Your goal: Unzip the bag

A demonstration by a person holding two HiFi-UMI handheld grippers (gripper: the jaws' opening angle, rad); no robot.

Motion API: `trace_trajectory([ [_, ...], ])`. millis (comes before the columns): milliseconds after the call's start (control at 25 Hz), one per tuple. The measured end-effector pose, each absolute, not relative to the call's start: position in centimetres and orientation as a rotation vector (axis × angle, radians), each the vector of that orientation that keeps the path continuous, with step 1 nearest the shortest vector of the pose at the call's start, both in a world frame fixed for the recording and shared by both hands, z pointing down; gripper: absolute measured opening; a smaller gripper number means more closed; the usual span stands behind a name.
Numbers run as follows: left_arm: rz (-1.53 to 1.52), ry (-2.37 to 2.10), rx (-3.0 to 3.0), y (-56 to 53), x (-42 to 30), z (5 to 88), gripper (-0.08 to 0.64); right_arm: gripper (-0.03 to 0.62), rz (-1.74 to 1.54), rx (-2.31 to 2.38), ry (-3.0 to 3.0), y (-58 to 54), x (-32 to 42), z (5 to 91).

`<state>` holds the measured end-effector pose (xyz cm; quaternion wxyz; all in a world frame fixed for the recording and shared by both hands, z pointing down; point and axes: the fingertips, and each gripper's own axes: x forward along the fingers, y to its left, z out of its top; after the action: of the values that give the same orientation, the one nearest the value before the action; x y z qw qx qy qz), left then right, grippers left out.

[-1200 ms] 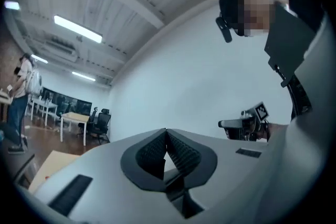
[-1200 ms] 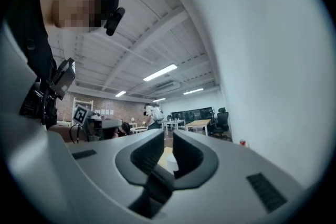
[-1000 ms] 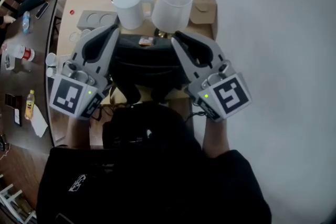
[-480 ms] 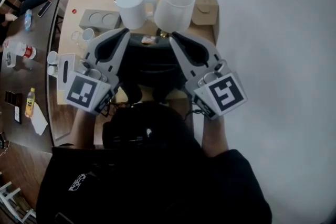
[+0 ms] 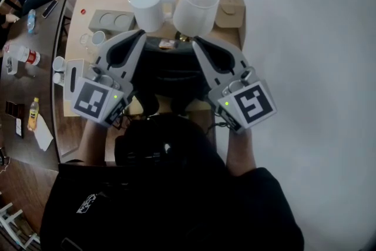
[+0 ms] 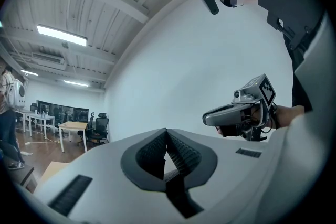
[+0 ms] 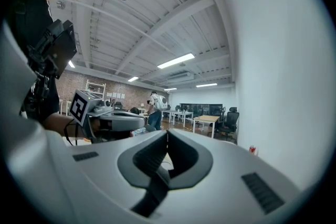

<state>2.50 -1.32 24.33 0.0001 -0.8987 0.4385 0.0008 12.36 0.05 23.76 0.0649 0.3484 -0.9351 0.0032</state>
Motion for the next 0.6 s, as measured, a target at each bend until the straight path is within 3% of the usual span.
trace_trajectory([
  [600, -0.004, 1.376, -2.82, -1.44, 2.58, 24.34, 0.002, 0.014, 0.012, 1.032, -2.829, 0.12, 12.29, 23.78],
])
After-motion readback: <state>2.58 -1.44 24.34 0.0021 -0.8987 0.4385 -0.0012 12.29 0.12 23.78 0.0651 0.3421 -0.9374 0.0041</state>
